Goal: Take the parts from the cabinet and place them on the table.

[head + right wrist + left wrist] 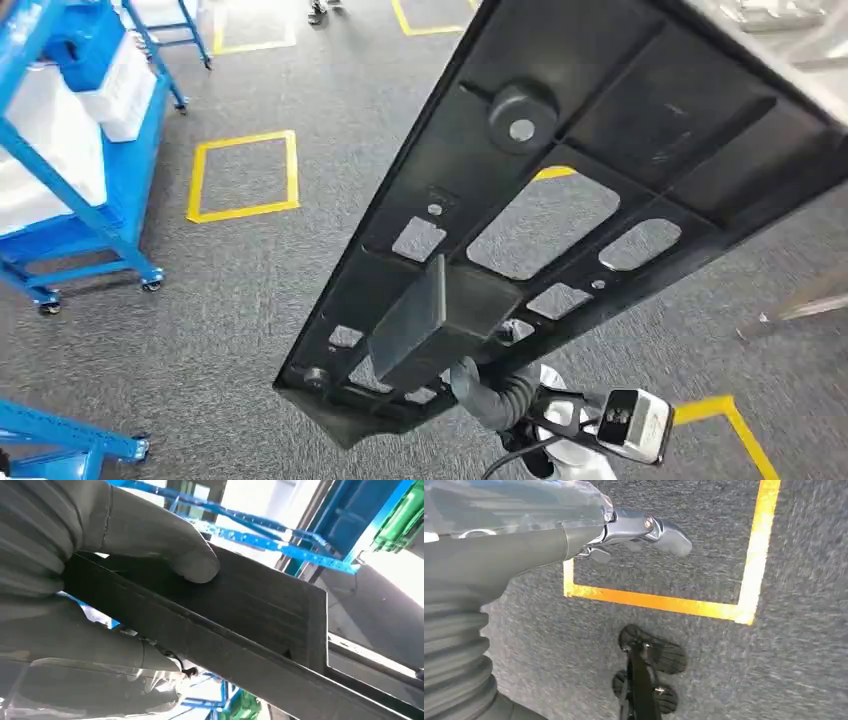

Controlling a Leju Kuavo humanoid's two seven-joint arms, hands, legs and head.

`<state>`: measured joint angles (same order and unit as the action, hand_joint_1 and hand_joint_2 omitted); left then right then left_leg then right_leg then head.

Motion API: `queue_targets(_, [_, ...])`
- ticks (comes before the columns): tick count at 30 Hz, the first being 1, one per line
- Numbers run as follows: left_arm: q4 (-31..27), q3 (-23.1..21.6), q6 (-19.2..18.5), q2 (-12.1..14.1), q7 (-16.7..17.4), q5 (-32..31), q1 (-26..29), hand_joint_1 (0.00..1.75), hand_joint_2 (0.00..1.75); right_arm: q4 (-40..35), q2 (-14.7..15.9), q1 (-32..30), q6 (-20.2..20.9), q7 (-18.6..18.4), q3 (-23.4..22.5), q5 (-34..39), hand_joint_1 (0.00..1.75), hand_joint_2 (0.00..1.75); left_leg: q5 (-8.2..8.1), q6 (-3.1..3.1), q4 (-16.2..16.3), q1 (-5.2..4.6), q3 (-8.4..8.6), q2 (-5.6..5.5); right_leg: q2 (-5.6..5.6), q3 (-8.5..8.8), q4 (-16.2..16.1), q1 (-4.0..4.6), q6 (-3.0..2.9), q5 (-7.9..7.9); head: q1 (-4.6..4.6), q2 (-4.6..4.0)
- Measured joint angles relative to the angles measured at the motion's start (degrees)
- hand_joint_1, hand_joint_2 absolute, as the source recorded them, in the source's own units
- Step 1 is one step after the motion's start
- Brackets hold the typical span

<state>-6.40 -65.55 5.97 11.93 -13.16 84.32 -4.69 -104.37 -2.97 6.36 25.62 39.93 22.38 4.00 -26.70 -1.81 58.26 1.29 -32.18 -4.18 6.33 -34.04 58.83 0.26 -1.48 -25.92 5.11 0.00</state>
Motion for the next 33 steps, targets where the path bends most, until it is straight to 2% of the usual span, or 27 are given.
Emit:
queue_targets(2, [0.00,0.00,0.02,-0.33,0.37,0.00,-0.05,0.00,1.75,0.22,0.18,-0.04,-0.13,-0.02,-0.07,0.22,1.75,1.75,-0.01,0.70,-0.11,-0.40,-0.02,1.06,1.11,-0.24,-0.34,-0.41,0.80,0.31,-0.02,0.00])
queue_targets(3, [-0.02,0.00,0.02,-0.61,0.63,0.00,-0.27,0.00,1.75,0.22,0.28,-0.04,-0.26,-0.02,-0.24,0.22,1.75,1.75,0.36,1.30,-0.72,0.01,0.17,1.71,1.69,-0.40,-0.32,-0.16,1.23,0.33,-0.02,0.00])
queue_targets(4, [-0.02,0.00,0.07,-0.83,0.90,0.00,-0.51,0.00,1.75,0.22,0.39,-0.12,-0.50,0.00,-0.39,0.22,1.75,1.75,0.59,1.69,-1.04,0.02,0.34,2.53,-0.77,-0.51,0.54,-0.21,1.27,-0.32,-0.02,0.00])
queue_targets(5, [-0.02,-0.02,0.11,-1.07,1.09,0.00,-0.50,0.00,1.75,0.24,0.48,0.06,-0.85,-0.02,-0.48,0.22,1.75,1.75,0.63,2.01,-1.15,-0.08,0.41,2.98,-3.48,-1.73,2.88,-0.01,1.55,-2.05,-0.04,0.00])
queue_targets(6, [-0.02,-0.02,0.26,-1.22,1.46,0.00,-0.38,0.00,1.75,0.26,0.50,0.06,-1.03,0.00,-0.48,0.20,1.75,1.75,0.54,2.37,-1.15,-0.29,0.40,3.73,-4.73,-3.68,6.83,-0.08,1.73,-4.27,-0.04,0.00])
queue_targets(8, [-0.02,-0.09,0.57,-1.68,2.18,0.00,-0.09,0.00,1.75,0.46,0.55,-0.25,-1.57,0.00,-0.81,0.15,1.75,1.75,0.38,2.58,-1.14,-0.50,0.41,5.23,-5.57,-8.15,15.60,-0.37,2.03,-7.76,-0.04,0.00])
queue_targets(9, [-0.02,-0.13,0.70,-1.90,2.54,0.00,-0.09,0.00,1.75,0.59,0.61,-0.57,-1.95,0.00,-0.96,0.15,1.75,1.75,0.28,2.59,-1.13,-0.54,0.42,6.10,-5.67,-9.46,17.87,-0.60,2.19,-7.82,-0.04,0.00])
queue_targets(10, [-0.02,-0.13,0.85,-2.23,2.78,0.00,-0.17,0.00,1.75,0.70,0.66,-0.90,-1.97,0.00,-1.03,0.13,1.75,1.75,0.19,2.54,-1.13,-0.56,0.50,6.73,-5.78,-8.99,16.82,-0.73,2.29,-6.53,-0.04,0.00])
queue_targets(11, [-0.02,-0.13,1.09,-2.53,2.88,0.00,-0.29,0.00,1.75,0.70,0.74,-1.16,-2.01,0.00,-1.09,0.13,1.75,1.75,0.05,2.43,-1.12,-0.56,0.63,7.32,-6.08,-7.23,13.28,-0.79,2.29,-4.33,-0.02,0.00])
queue_targets(12, [-0.02,-0.13,1.22,-2.80,2.95,0.00,-0.36,0.00,1.75,0.70,0.81,-1.30,-1.99,0.00,-1.16,0.13,1.75,1.75,-0.11,2.31,-1.12,-0.56,0.85,7.90,-6.77,-4.61,8.31,-0.81,2.18,-1.93,-0.04,0.00])
queue_targets(13, [-0.02,-0.13,1.27,-3.06,2.97,0.00,-0.40,0.00,1.75,0.70,0.85,-1.32,-1.94,0.00,-1.18,0.13,1.75,1.75,-0.34,2.10,-1.11,-0.62,1.16,8.40,-8.74,-1.71,3.02,-0.66,1.91,0.15,-0.04,0.00])
queue_targets(14, [-0.02,-0.13,1.29,-3.19,3.10,0.00,-0.40,0.00,1.75,0.70,0.85,-1.25,-1.92,0.00,-1.18,0.13,1.75,1.75,-0.60,1.74,-1.02,-0.97,1.34,8.87,-11.80,-0.27,0.00,-0.11,1.65,-0.12,-0.04,0.00])
queue_targets(15, [-0.02,-0.13,1.36,-3.59,3.32,0.00,-0.38,0.00,1.75,0.74,0.87,-1.27,-1.88,0.00,-1.18,0.09,1.75,1.75,-0.84,1.37,-0.89,-1.15,1.42,9.32,-11.07,-0.29,-0.25,0.19,1.15,-0.03,-0.02,0.00])
queue_targets(18, [-0.02,-0.13,1.60,-4.09,3.52,0.00,-0.57,0.00,1.75,0.96,1.03,-1.32,-1.92,0.00,-1.33,0.09,1.75,1.75,-1.14,0.56,-1.09,-1.16,1.98,11.46,-8.94,-0.55,-0.42,0.44,0.40,0.01,-0.02,0.00])
queue_targets(19, [-0.02,-0.13,1.62,-4.15,3.54,0.00,-0.75,0.00,1.75,1.01,1.03,-1.40,-1.92,-0.02,-1.49,0.09,1.75,1.75,-1.74,0.15,-0.66,-0.75,1.86,10.25,-8.35,-0.07,-0.97,-0.28,-0.04,0.36,-0.02,0.00])
queue_targets(20, [-0.04,-0.13,1.66,-4.31,3.54,0.00,-0.79,0.00,1.75,1.03,1.05,-1.23,-1.90,0.04,-1.57,0.11,1.75,1.75,-2.84,-0.04,0.99,-0.68,1.31,7.21,-7.65,0.03,-1.15,-0.24,-0.22,0.42,-0.02,0.00])
queue_targets(21, [-0.04,-0.13,1.73,-4.44,3.54,0.00,-0.72,0.00,1.75,1.11,1.01,-1.05,-1.92,0.00,-1.57,0.06,1.75,1.75,-4.83,-0.14,4.51,-0.53,-0.30,5.40,-7.18,0.04,-1.15,-0.25,-0.64,0.45,-0.02,0.00])
queue_targets(22, [-0.04,-0.13,1.77,-4.44,3.56,0.00,-0.53,0.00,1.75,1.22,1.01,-1.08,-2.08,0.02,-1.60,-0.07,1.75,1.75,-6.93,-0.27,8.87,-0.51,-2.41,4.69,-6.49,0.06,-1.15,-0.22,-0.74,0.42,-0.02,0.00])
queue_targets(23, [-0.04,-0.13,1.75,-4.46,3.65,0.00,-0.32,0.00,1.75,1.38,1.03,-1.11,-2.43,0.00,-1.66,-0.48,1.75,1.75,-8.63,-0.42,13.55,-0.52,-4.81,4.56,-5.56,0.06,-1.12,-0.13,-0.76,0.43,-0.02,0.00])
queue_targets(24, [-0.04,-0.13,1.66,-4.48,3.82,0.00,-0.19,0.00,1.75,1.60,1.05,-1.15,-2.86,-0.02,-1.75,-0.90,1.75,1.75,-9.16,-0.54,16.38,-0.48,-6.40,4.56,-4.79,0.05,-1.06,-0.08,-0.76,0.43,-0.02,0.00])
queue_targets(25, [-0.04,-0.13,1.60,-4.55,3.82,0.00,-0.17,0.00,1.75,1.77,1.14,-1.16,-2.99,-0.02,-1.84,-1.09,1.75,1.75,-8.49,-0.64,16.89,-0.43,-7.02,4.57,-3.98,0.05,-0.93,-0.09,-0.74,0.42,-0.02,0.00])
queue_targets(26, [-0.04,-0.13,1.55,-4.61,3.82,0.00,-0.27,0.00,1.75,1.90,1.25,-1.15,-3.06,-0.02,-1.88,-1.14,1.75,1.75,-6.74,-0.66,15.12,-0.38,-6.52,4.56,-3.27,0.05,-0.74,-0.14,-0.67,0.36,-0.02,0.00])
queue_targets(28, [-0.04,-0.13,1.51,-4.66,3.83,0.00,-0.49,0.00,1.75,1.97,1.38,-1.14,-3.06,-0.02,-1.92,-1.22,1.75,1.75,-1.41,-0.73,6.72,-0.04,-2.96,3.99,-1.83,0.05,-0.12,-0.33,-0.22,0.02,-0.02,0.00])
queue_targets(29, [-0.04,-0.13,1.55,-4.66,3.80,0.00,-0.48,0.00,1.75,1.99,1.38,-1.13,-3.13,-0.02,-1.95,-1.27,1.75,1.75,0.18,-0.80,2.20,0.37,-1.12,1.62,-1.24,-0.14,0.32,-0.41,0.18,-0.27,-0.02,0.00])
queue_targets(30, [-0.04,-0.13,1.66,-4.72,3.69,0.00,-0.54,0.00,1.75,1.99,1.38,-1.00,-3.26,0.00,-1.97,-1.40,1.75,1.75,-0.88,-0.58,1.14,0.31,-0.51,-0.39,-0.77,-0.52,0.88,-0.10,0.50,-0.43,-0.02,0.00])
queue_targets(31, [-0.04,-0.13,1.75,-4.70,3.54,0.00,-0.55,0.00,1.75,1.99,1.38,-0.94,-3.52,-0.04,-1.95,-1.71,1.75,1.75,-0.94,0.08,1.12,0.32,-0.36,-0.06,0.09,-0.93,0.82,-0.39,0.87,-0.17,0.00,0.00])
queue_targets(33, [-0.04,-0.13,1.66,-4.70,3.47,0.00,-0.60,0.00,1.75,2.01,1.44,-1.10,-4.15,-0.04,-1.97,-2.10,1.75,1.75,-0.89,0.86,0.96,-0.18,-0.33,0.91,0.96,-1.07,0.45,-0.64,1.68,0.17,-0.02,0.00])
